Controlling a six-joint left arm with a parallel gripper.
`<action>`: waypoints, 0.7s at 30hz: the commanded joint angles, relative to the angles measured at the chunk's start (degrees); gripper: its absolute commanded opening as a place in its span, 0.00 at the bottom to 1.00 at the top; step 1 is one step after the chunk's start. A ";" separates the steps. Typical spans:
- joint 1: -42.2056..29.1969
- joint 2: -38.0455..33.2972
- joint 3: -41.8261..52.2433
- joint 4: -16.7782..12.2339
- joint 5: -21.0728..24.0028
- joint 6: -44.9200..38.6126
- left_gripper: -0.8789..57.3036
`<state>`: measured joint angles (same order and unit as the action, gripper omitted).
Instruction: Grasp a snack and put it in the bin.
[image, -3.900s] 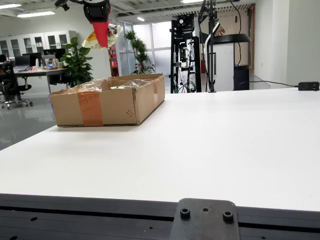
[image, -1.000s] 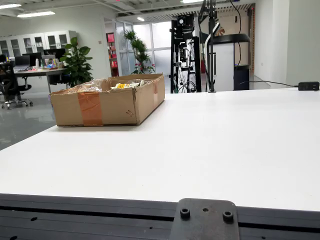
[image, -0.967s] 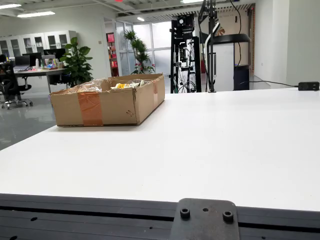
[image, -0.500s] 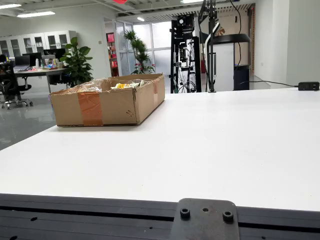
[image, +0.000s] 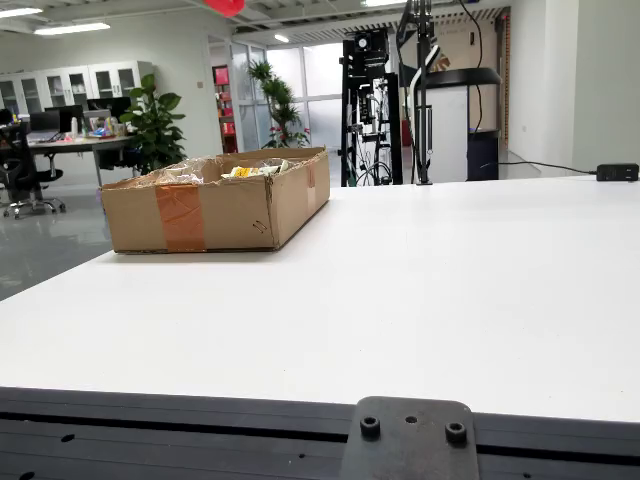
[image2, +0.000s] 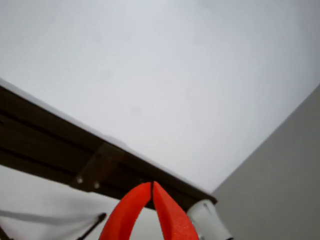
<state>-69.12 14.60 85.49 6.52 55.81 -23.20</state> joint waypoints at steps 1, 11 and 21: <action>1.50 -0.01 -0.04 0.18 -2.57 -0.35 0.02; 5.31 -0.01 -0.06 0.31 -4.13 1.21 0.02; 5.92 -0.01 -0.06 0.34 -4.29 1.70 0.02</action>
<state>-62.80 14.59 85.43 6.83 51.49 -21.55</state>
